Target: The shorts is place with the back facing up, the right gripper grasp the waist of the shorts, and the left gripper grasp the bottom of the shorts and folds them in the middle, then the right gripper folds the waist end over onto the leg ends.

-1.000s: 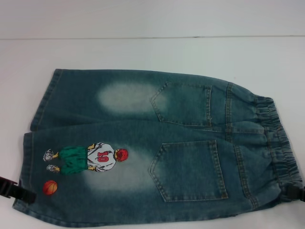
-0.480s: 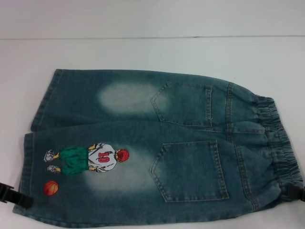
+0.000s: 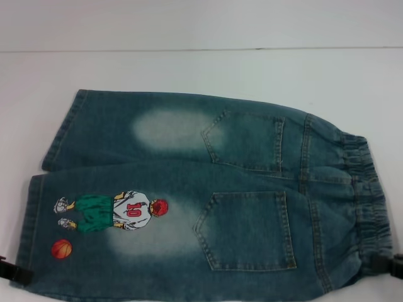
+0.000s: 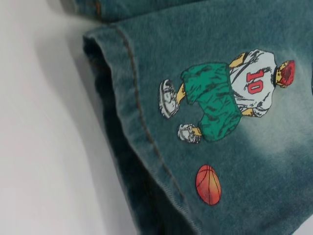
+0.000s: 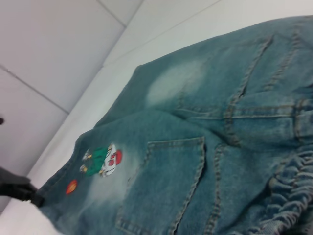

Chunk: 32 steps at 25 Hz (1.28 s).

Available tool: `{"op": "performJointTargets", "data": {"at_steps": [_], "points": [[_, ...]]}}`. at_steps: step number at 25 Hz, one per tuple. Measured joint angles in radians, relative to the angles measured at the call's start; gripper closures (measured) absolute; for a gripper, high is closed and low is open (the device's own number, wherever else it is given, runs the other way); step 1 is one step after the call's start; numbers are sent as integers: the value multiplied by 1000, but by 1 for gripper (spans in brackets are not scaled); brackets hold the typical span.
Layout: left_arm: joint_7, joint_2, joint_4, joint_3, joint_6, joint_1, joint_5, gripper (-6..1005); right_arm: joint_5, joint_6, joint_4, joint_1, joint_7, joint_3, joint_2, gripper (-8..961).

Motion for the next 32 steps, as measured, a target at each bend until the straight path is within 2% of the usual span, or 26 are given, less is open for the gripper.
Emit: {"op": "performJointTargets", "data": {"at_steps": [5, 14, 22, 27, 32], "points": [[10, 3, 4, -13, 12, 15, -1, 930, -31, -16, 1, 6, -14, -10, 8, 898], [77, 26, 18, -131, 107, 9, -46, 931, -33, -108, 1, 11, -58, -8, 11, 898], [84, 45, 37, -143, 155, 0, -162, 931, -25, -129, -3, 16, -53, 62, -5, 898], [77, 65, 38, -147, 160, -39, -238, 931, -24, -129, -15, 39, -37, 114, -18, 897], [70, 80, 29, -157, 144, -101, -263, 930, -23, -129, -69, 73, 2, 131, -20, 897]]}}
